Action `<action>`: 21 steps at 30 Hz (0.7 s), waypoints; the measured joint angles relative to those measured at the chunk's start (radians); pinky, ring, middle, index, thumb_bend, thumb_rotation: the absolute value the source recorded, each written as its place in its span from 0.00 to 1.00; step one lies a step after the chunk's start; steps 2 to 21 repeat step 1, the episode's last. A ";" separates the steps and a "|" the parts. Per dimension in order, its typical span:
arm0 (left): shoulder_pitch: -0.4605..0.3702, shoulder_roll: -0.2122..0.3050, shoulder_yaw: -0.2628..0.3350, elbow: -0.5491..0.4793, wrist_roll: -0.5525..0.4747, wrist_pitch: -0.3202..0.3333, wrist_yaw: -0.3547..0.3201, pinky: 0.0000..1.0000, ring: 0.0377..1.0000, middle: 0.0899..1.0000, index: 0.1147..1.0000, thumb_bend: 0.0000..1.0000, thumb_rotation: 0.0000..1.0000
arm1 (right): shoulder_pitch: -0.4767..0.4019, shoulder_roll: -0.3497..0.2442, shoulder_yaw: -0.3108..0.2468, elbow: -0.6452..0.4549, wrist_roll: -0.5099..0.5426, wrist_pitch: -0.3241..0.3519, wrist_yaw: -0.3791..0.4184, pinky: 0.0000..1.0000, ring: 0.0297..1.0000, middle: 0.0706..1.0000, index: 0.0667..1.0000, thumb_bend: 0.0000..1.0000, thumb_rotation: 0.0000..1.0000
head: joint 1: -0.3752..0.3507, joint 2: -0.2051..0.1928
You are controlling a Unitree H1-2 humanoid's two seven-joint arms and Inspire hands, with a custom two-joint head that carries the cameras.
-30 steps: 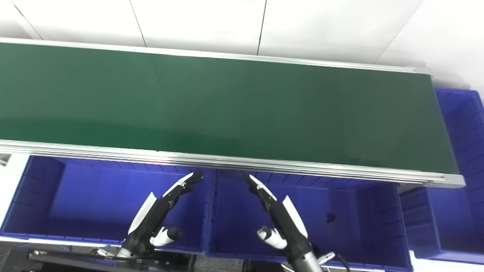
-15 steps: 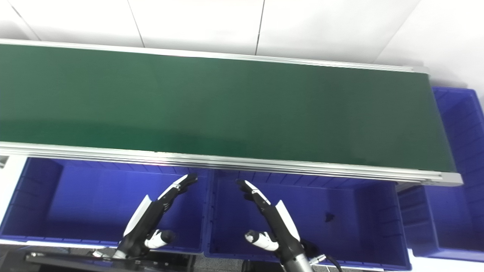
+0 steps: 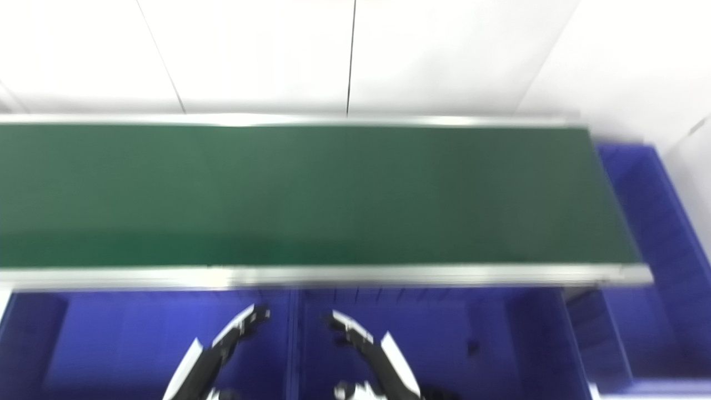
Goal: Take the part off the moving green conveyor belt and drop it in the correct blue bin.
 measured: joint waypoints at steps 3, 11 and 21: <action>-0.001 0.002 -0.005 0.002 0.000 0.000 0.004 0.86 0.90 0.87 0.88 1.00 1.00 | -0.002 -0.005 0.004 0.001 0.000 0.000 -0.005 0.78 0.87 0.88 0.85 1.00 0.95 | 0.005 0.003; -0.001 0.002 -0.005 0.002 0.000 0.000 0.004 0.86 0.90 0.87 0.88 1.00 1.00 | -0.002 -0.005 0.004 0.001 0.000 0.000 -0.005 0.78 0.87 0.88 0.85 1.00 0.95 | 0.005 0.003; -0.001 0.002 -0.005 0.002 0.000 0.000 0.004 0.86 0.90 0.87 0.88 1.00 1.00 | -0.002 -0.005 0.004 0.001 0.000 0.000 -0.005 0.78 0.87 0.88 0.85 1.00 0.95 | 0.005 0.003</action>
